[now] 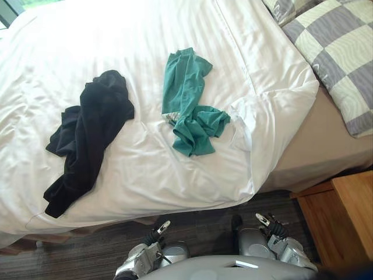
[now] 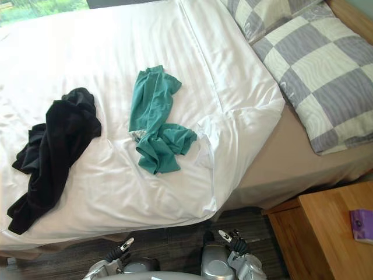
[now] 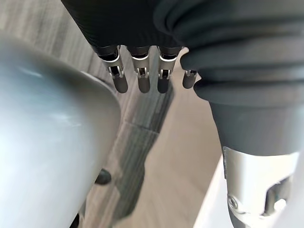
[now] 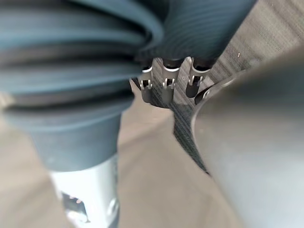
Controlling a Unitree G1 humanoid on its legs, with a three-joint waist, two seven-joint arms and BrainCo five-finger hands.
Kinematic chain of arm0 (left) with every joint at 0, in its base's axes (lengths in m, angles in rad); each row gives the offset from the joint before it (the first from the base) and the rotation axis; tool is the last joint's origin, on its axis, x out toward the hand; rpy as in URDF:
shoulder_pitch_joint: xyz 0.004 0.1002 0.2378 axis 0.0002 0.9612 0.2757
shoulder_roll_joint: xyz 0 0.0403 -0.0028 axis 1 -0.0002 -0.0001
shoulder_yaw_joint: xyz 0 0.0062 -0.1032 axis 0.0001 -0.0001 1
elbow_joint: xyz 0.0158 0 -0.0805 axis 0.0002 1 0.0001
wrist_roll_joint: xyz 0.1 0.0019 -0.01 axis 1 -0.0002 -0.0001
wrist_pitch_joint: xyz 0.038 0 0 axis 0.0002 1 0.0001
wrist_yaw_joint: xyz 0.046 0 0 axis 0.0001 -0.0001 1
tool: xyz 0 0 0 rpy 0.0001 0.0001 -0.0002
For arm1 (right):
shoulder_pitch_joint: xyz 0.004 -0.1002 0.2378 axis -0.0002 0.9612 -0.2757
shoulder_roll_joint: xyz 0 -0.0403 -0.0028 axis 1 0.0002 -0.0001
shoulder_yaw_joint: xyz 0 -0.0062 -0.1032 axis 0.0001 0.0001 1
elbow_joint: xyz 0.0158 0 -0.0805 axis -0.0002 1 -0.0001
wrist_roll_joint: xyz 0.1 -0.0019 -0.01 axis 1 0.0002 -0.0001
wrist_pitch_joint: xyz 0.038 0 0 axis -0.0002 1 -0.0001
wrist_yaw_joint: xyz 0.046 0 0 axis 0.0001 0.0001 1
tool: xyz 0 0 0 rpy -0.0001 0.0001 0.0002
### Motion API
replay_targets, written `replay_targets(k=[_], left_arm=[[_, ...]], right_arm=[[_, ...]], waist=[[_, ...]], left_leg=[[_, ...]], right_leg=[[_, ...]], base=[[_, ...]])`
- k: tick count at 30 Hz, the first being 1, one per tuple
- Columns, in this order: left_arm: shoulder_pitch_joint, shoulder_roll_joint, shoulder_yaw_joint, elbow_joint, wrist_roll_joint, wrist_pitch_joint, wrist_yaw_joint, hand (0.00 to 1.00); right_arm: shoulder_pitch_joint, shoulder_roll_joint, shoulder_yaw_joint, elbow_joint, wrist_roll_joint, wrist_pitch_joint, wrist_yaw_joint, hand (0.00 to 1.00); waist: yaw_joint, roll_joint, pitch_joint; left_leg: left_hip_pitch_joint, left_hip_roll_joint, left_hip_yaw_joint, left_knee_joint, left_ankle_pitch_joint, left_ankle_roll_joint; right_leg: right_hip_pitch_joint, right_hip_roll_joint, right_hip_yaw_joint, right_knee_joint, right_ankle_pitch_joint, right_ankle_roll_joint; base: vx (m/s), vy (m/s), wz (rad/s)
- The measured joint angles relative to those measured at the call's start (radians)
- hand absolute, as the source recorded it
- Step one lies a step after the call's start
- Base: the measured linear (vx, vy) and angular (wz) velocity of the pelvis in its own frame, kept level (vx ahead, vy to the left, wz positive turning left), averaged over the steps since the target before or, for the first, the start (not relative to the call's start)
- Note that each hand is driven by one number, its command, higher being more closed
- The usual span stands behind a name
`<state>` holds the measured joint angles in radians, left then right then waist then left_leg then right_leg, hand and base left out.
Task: Tidy the bed and pick cloth on bed and put in laundry
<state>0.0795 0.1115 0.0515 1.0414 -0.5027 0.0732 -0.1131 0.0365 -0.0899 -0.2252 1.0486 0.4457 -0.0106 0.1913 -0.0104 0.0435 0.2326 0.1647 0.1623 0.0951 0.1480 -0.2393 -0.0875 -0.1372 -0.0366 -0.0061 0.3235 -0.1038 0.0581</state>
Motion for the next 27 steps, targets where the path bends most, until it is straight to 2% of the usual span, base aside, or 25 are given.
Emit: replay_targets(k=[3, 6, 10, 11, 15, 17, 19, 21, 26, 27], left_arm=[[-0.003, 0.009, 0.024, 0.001, 0.024, -0.002, -0.01, 0.0], [0.001, 0.007, 0.034, 0.0, 0.023, -0.001, -0.01, 0.0], [-0.002, -0.004, 0.036, 0.0, 0.054, -0.004, -0.01, 0.0], [-0.005, -0.01, 0.036, 0.002, 0.088, -0.004, -0.01, 0.0], [-0.024, -0.017, 0.023, 0.005, 0.149, 0.002, -0.011, 0.0], [-0.029, -0.017, 0.005, 0.007, 0.172, 0.008, -0.011, 0.0], [-0.034, -0.024, -0.014, 0.007, 0.172, 0.011, -0.011, 0.0], [-0.042, -0.024, -0.02, 0.007, 0.172, 0.016, -0.016, 0.0], [-0.043, 0.009, -0.033, 0.005, 0.161, 0.024, -0.034, 0.0], [-0.039, 0.017, -0.032, 0.004, 0.161, 0.025, -0.034, 0.0]], right_arm=[[0.002, 0.003, -0.004, 0.014, 0.015, 0.04, -0.005, 0.0], [0.003, 0.003, -0.027, 0.036, 0.019, 0.062, -0.02, 0.0], [0.006, -0.001, -0.066, 0.049, 0.026, 0.069, -0.042, 0.0], [0.011, -0.001, -0.085, 0.048, 0.049, 0.069, -0.059, 0.0], [0.051, 0.009, -0.106, 0.026, 0.127, 0.057, -0.129, 0.0], [0.097, 0.022, -0.132, 0.003, 0.207, 0.03, -0.191, 0.0], [0.12, 0.033, -0.163, -0.004, 0.239, 0.012, -0.228, 0.0], [0.146, 0.048, -0.213, -0.014, 0.25, -0.033, -0.265, 0.0], [0.166, 0.039, -0.377, -0.138, 0.255, -0.143, -0.354, 0.0], [0.166, 0.03, -0.41, -0.169, 0.251, -0.154, -0.37, 0.0]], waist=[[0.002, -0.029, -0.008], [0.002, -0.032, -0.011], [-0.003, -0.017, -0.019], [-0.011, -0.007, -0.02], [-0.026, -0.003, -0.029], [-0.044, 0.007, -0.037], [-0.051, 0.012, -0.04], [-0.061, 0.007, -0.037], [-0.066, -0.041, -0.06], [-0.065, -0.047, -0.062]], left_leg=[[-0.01, 0.001, 0.003, -0.005, 0.008, -0.009], [-0.03, -0.003, 0.003, -0.003, 0.036, -0.018], [-0.045, -0.003, 0.041, -0.036, 0.061, -0.011], [-0.046, 0.001, 0.071, -0.06, 0.059, -0.008], [-0.061, 0.0, 0.123, -0.07, 0.044, 0.007], [-0.056, 0.0, 0.16, -0.113, 0.077, 0.002], [-0.04, -0.005, 0.169, -0.141, 0.105, -0.007], [-0.014, -0.007, 0.174, -0.155, 0.116, -0.021], [0.027, -0.013, 0.232, -0.182, 0.119, -0.031], [0.032, -0.013, 0.237, -0.181, 0.118, -0.033]], right_leg=[[0.01, -0.003, -0.008, -0.038, -0.03, -0.008], [0.025, -0.006, -0.006, -0.092, -0.005, -0.007], [0.037, -0.007, -0.009, -0.192, 0.046, -0.003], [0.037, -0.007, -0.017, -0.206, 0.055, 0.002], [0.047, -0.023, -0.038, -0.256, 0.096, 0.015], [0.047, -0.038, -0.05, -0.283, 0.118, 0.019], [0.053, -0.047, -0.051, -0.289, 0.125, 0.018], [0.075, -0.051, -0.06, -0.291, 0.125, 0.019], [0.098, -0.051, -0.045, -0.31, 0.126, 0.023], [0.105, -0.052, -0.044, -0.314, 0.127, 0.024]], base=[[-0.02, -0.122, 0.14], [-0.08, -0.036, 0.06], [-0.11, 0.01, 0.01], [-0.11, 0.041, 0.07], [-0.06, 0.03, 0.08], [0.05, 0.052, 0.12], [0.11, 0.063, 0.06], [0.12, 0.073, 0.06], [0.07, 0.035, -0.1], [0.05, 0.032, -0.12]])
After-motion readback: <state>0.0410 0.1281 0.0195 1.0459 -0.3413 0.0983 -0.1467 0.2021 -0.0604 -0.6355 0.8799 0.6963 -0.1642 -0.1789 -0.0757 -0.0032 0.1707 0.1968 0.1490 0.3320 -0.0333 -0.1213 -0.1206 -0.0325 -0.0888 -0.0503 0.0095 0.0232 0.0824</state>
